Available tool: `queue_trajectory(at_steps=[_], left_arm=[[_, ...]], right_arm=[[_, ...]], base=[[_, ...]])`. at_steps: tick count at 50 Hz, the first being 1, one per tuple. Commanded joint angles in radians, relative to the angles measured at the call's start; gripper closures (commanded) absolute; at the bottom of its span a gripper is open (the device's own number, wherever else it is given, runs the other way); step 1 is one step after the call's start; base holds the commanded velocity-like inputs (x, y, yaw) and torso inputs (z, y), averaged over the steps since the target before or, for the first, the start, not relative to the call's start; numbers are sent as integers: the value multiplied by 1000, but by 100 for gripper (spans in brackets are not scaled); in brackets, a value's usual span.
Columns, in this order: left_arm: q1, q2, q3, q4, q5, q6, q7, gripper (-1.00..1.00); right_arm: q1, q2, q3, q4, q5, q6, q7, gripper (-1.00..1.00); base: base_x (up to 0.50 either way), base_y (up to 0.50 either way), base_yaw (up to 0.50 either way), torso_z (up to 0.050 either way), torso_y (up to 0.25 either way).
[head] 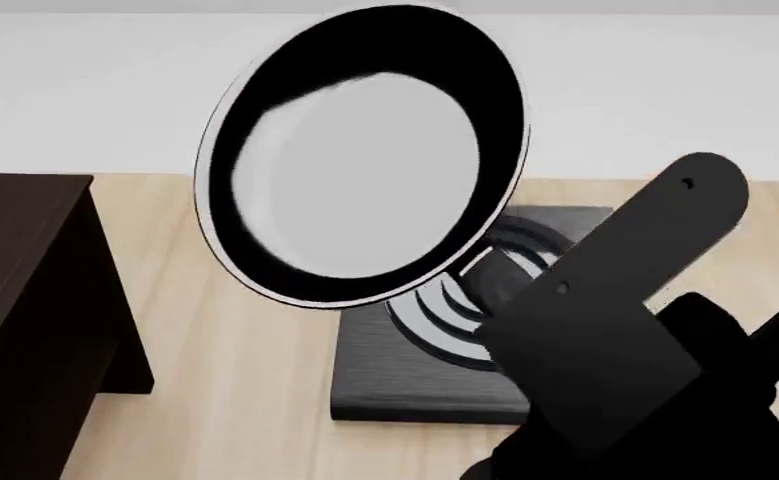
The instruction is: Put the frying pan under the cabinet shelf.
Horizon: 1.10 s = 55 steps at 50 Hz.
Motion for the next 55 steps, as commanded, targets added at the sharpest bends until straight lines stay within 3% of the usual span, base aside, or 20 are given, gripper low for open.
queue_trajectory(at_steps=[1,30,55], left_arm=[[5,-15,17,-1,-6,23,-5,-100],[5,-52,17,8,-64,46,-46,-100],[0,-68,38,13,-100,63,-76,-100]], right_arm=[[177,-63,-107,25,52,39,81,100],[106,-111,-217,-20,119,-23,71,100],[-23,-90,-220,-30,29,-31,-2,100]], base=[[0,0,0,0,10],[0,0,0,1,1],[0,0,0,0,1]])
